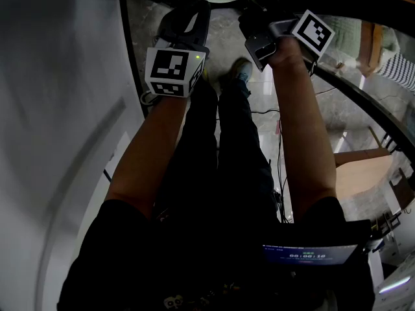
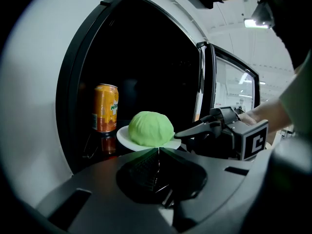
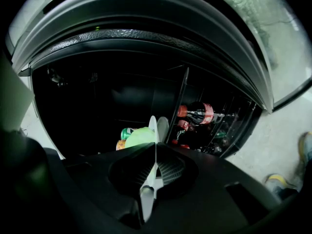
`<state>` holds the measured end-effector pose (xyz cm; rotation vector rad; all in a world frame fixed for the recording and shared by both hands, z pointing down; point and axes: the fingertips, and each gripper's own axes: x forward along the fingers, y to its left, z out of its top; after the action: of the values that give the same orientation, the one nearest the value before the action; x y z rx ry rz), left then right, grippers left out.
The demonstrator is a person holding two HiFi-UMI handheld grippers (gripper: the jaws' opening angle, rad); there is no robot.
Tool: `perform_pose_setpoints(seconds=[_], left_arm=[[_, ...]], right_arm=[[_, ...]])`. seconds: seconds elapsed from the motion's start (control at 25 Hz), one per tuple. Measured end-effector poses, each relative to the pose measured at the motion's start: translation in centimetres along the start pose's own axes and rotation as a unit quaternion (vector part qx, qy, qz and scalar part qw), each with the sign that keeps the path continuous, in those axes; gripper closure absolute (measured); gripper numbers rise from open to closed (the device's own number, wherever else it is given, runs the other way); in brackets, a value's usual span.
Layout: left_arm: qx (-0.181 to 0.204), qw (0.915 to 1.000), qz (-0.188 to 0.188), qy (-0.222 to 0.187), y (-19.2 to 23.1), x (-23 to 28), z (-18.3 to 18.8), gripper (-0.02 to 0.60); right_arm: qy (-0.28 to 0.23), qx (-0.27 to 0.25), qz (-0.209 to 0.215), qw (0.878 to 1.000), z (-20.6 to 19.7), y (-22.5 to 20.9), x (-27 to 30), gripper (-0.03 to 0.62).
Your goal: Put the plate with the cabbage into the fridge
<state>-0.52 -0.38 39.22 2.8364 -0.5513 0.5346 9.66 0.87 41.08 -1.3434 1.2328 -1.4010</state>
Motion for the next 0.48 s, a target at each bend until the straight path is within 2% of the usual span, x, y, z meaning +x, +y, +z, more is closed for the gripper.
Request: perform_pose_setpoints(seconds=[0.2, 0.48], left_arm=[[-0.004, 1.0000, 0.008, 0.002, 0.20, 0.47, -0.75, 0.578], [-0.010, 0.9999, 0.011, 0.000, 0.42, 0.79, -0.03, 0.578]], right_arm=[[0.005, -0.002, 0.004, 1.000, 0.14, -0.57, 0.16, 0.579], [0.017, -0.024, 0.008, 1.000, -0.09, 0.07, 0.22, 0.577]])
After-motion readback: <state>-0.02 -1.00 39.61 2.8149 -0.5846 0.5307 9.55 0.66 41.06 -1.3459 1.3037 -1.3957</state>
